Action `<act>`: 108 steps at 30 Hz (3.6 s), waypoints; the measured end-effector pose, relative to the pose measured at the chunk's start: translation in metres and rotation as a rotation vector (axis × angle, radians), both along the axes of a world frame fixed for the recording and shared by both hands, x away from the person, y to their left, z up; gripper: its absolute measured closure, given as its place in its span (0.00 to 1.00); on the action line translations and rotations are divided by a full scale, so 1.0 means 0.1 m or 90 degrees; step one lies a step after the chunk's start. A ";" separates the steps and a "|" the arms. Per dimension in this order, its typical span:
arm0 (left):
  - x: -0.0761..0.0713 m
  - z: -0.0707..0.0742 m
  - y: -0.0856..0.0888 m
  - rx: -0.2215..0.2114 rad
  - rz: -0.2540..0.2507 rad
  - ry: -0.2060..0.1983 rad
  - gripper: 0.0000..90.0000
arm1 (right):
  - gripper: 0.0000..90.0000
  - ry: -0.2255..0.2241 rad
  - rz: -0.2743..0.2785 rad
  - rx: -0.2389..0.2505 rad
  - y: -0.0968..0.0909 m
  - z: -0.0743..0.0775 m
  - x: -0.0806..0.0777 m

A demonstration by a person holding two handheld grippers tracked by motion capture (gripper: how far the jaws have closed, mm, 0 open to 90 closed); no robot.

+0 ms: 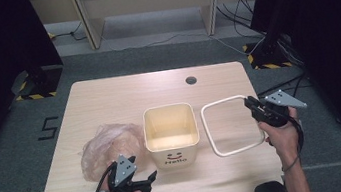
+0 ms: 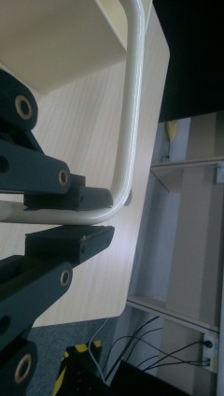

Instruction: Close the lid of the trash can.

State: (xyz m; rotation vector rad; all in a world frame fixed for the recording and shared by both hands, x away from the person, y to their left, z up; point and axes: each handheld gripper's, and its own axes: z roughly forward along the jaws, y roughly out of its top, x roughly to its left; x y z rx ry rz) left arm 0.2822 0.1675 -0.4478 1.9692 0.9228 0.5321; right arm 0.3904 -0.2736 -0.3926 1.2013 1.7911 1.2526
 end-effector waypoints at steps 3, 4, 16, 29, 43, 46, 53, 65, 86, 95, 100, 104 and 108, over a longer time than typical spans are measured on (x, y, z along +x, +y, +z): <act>-0.02 0.04 -0.03 -0.010 -0.009 0.000 0.17 | 0.90 -0.009 0.010 0.000 0.05 0.06 0.00; -0.02 0.04 -0.04 -0.013 -0.010 0.000 0.17 | 0.90 -0.010 0.012 0.003 0.07 0.07 0.01; -0.02 0.16 -0.11 -0.010 -0.013 -0.022 0.17 | 0.90 -0.012 0.050 0.024 0.26 0.19 0.08; -0.01 0.14 -0.19 -0.004 -0.020 -0.021 0.17 | 0.90 0.000 0.114 0.025 0.80 0.32 0.24; -0.04 0.13 -0.25 -0.005 -0.015 -0.030 0.17 | 0.90 0.033 0.149 0.023 1.29 0.30 0.39; -0.04 0.16 -0.25 -0.010 -0.012 -0.036 0.17 | 0.90 0.042 0.155 0.022 1.38 0.30 0.42; -0.04 0.18 -0.28 -0.017 -0.006 -0.045 0.17 | 0.90 0.067 0.159 0.025 1.48 0.29 0.46; -0.01 0.20 -0.32 -0.018 0.022 -0.062 0.17 | 0.90 0.083 0.162 0.006 1.62 0.27 0.48; -0.04 0.28 -0.45 -0.022 0.018 -0.079 0.16 | 0.90 0.107 0.161 0.001 1.69 0.13 0.53; -0.05 0.31 -0.47 -0.040 0.033 -0.097 0.17 | 0.90 0.108 0.155 -0.012 1.75 0.11 0.52; -0.02 0.30 -0.45 -0.041 0.039 -0.095 0.17 | 0.90 0.107 0.155 -0.016 1.75 0.10 0.50; -0.01 0.31 -0.40 -0.039 0.048 -0.100 0.16 | 0.90 0.108 0.147 -0.021 1.71 0.10 0.49; 0.01 0.34 -0.36 -0.044 0.052 -0.098 0.16 | 0.89 0.113 0.139 -0.010 1.64 0.08 0.49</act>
